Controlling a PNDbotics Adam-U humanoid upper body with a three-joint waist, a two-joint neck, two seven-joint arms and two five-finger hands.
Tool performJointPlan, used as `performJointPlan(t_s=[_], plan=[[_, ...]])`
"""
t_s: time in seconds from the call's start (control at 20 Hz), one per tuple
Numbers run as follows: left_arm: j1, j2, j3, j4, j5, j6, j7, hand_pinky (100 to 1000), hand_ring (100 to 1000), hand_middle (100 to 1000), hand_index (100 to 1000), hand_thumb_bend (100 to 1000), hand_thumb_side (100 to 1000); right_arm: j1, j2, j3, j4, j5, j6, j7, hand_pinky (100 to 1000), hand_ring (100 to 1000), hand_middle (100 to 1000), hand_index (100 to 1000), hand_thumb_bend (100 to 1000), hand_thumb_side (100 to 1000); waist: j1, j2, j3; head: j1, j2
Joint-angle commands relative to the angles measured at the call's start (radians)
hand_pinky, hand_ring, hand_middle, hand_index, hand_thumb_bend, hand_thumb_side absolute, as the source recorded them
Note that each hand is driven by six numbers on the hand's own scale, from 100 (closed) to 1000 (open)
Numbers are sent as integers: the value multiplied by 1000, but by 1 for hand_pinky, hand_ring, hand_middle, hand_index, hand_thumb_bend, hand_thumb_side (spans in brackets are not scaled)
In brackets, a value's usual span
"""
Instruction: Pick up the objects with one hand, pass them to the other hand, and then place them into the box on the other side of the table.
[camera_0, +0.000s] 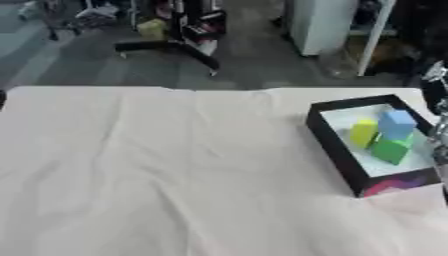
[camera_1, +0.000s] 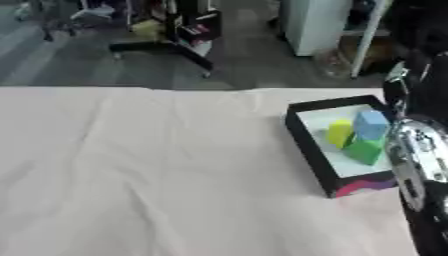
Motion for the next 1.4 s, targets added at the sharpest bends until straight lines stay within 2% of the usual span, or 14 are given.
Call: performJointPlan(t_s=[0.05, 0.3, 0.5, 0.65, 0.9, 1.4], plan=[[4, -27, 12, -59, -38, -8, 69, 679, 770, 784, 831, 947, 779, 45, 52, -27, -145, 4, -27, -82, 522, 792, 754, 898, 100, 488, 0, -10, -2, 31, 13], [22, -64, 11, -95, -47, -16, 134, 677, 764, 778, 821, 880, 803, 149, 136, -16, -237, -125, -47, -283, 479, 761, 716, 866, 100, 519, 0, -3, -12, 54, 29], [34, -78, 1, -98, -32, -18, 160, 672, 757, 773, 817, 865, 796, 204, 161, -5, -237, -287, -74, -445, 453, 752, 705, 861, 100, 531, 0, 0, -14, 44, 37], [39, -84, -5, -96, -22, -21, 160, 669, 756, 772, 814, 858, 792, 221, 168, -8, -208, -366, -92, -527, 442, 750, 701, 861, 100, 538, 0, 1, -12, 30, 43], [44, -88, -14, -92, -7, -29, 151, 667, 754, 770, 807, 855, 788, 225, 172, -15, -184, -401, -100, -546, 433, 749, 701, 861, 100, 549, -1, 3, -14, -1, 67], [49, -92, -22, -83, 1, -34, 126, 665, 755, 772, 802, 846, 793, 228, 182, -25, -170, -412, -92, -546, 422, 748, 701, 862, 100, 568, -1, -2, -23, -107, 71]])
